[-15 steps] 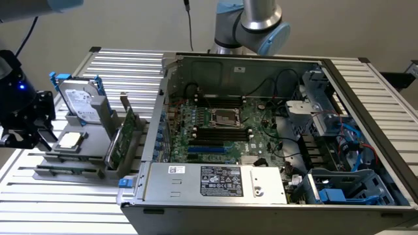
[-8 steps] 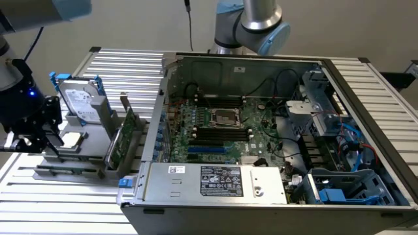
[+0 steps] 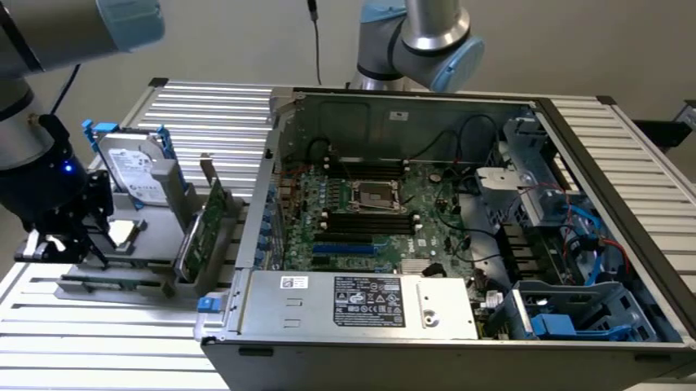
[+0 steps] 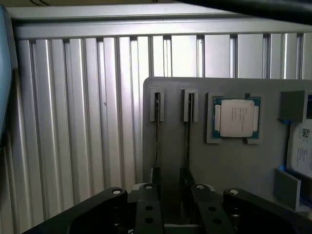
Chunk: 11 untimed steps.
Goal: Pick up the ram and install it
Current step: 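Pick up the ram and move it above insertion slot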
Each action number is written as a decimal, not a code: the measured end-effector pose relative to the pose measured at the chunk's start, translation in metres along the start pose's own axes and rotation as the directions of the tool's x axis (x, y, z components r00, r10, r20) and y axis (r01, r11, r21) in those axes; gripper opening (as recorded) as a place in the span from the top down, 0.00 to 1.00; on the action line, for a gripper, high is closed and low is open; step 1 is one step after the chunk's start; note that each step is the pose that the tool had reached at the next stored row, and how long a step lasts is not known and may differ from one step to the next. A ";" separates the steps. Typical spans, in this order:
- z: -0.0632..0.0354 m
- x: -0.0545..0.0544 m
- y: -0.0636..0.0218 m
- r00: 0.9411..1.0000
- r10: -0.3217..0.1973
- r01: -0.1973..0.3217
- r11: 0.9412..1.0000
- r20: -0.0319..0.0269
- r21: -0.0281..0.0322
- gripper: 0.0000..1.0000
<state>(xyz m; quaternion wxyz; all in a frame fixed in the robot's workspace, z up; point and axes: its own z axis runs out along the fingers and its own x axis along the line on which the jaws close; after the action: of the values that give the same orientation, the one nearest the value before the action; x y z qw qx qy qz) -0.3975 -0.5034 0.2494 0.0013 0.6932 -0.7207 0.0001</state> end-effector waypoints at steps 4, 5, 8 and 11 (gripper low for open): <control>0.0073 0.003 -0.0003 1.000 0.000 0.000 1.000 0.000 0.000 0.69; 0.0091 0.003 -0.0003 1.000 0.000 0.000 1.000 0.000 0.000 0.69; 0.0145 0.005 -0.0004 1.000 0.000 0.000 1.000 0.000 0.000 0.69; 0.0201 0.007 -0.0005 1.000 0.000 0.000 1.000 0.000 0.000 0.69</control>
<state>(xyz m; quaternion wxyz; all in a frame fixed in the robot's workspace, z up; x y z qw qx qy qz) -0.3974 -0.5109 0.2294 0.0014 0.6932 -0.7207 0.0001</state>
